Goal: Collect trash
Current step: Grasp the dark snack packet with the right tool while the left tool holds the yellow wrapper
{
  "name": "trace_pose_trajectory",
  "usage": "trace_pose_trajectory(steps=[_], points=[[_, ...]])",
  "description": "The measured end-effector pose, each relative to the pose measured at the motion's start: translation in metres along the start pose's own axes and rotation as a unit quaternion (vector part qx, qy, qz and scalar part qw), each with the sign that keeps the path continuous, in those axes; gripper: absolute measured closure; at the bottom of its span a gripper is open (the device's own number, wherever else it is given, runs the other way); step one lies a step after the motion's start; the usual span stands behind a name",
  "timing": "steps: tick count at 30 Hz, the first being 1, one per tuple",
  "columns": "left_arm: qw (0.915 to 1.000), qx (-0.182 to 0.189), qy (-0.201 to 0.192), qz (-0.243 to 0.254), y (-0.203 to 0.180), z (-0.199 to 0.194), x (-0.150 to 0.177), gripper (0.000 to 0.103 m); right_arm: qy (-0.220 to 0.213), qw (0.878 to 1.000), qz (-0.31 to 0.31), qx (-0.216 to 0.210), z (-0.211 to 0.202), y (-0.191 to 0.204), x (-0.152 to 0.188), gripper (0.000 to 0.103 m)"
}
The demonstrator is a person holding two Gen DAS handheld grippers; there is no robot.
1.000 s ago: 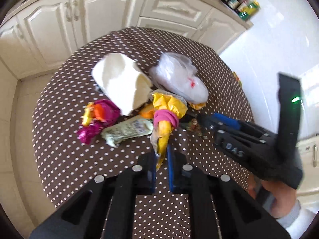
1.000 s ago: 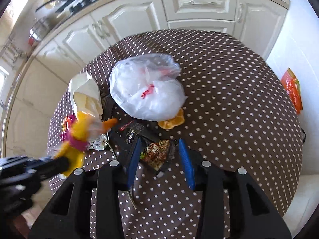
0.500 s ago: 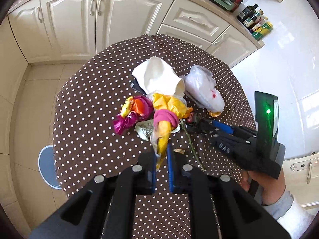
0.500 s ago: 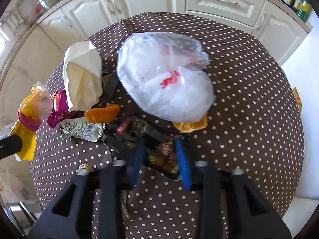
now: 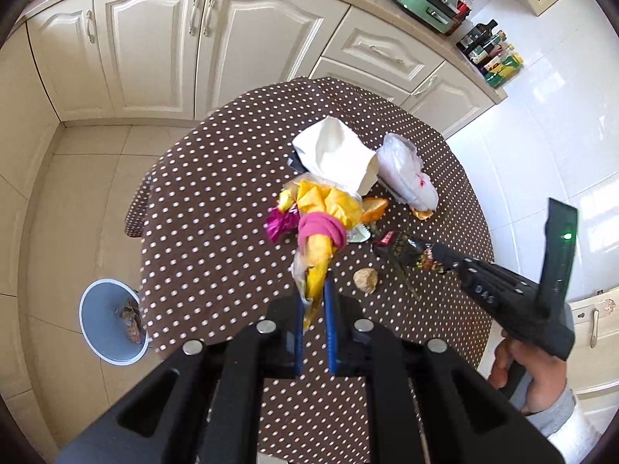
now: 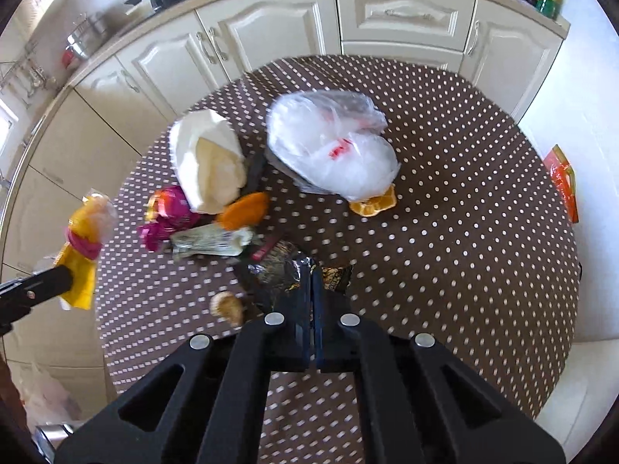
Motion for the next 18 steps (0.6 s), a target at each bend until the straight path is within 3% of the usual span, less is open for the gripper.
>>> trace_pose_trajectory(steps=[5, 6, 9, 10, 11, 13, 18], points=[[1.0000, 0.000, -0.002, 0.004, 0.017, -0.015, 0.012, 0.094, 0.014, 1.000, 0.005, -0.005, 0.002, 0.018, 0.015, 0.103], [1.0000, 0.000, -0.001, 0.005, 0.019, -0.017, 0.014, 0.094, 0.039, 0.999, 0.013, -0.017, 0.012, 0.020, 0.021, 0.103], [1.0000, -0.001, 0.001, 0.005, 0.028, -0.021, 0.022, 0.094, 0.059, 0.996, 0.042, -0.044, 0.024, 0.028, 0.043, 0.100], [1.0000, -0.003, 0.002, 0.004, 0.032, -0.021, 0.025, 0.094, 0.065, 0.997, 0.037, -0.036, 0.029, 0.033, 0.050, 0.090], [1.0000, -0.004, 0.004, 0.002, 0.036, -0.021, 0.028, 0.094, 0.065, 0.997, 0.036, -0.030, 0.031, 0.035, 0.053, 0.071], [0.9999, -0.006, 0.010, -0.002, 0.043, -0.019, 0.034, 0.094, 0.056, 0.998, 0.026, -0.015, 0.033, 0.043, 0.058, 0.055], [0.9997, -0.012, 0.019, -0.007, 0.058, -0.018, 0.047, 0.094, 0.046, 0.998, -0.023, 0.024, 0.046, 0.063, 0.058, 0.052]])
Point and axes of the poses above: each gripper's, at about its wrist camera, not at the fingertips, and z roughly the way its jaws point, y to its left, x to its underside, the point moved 6 cm from there along z, roughly the way its jaws point, and after that the axes turned 14 degrees about y, right-handed, at the moved point
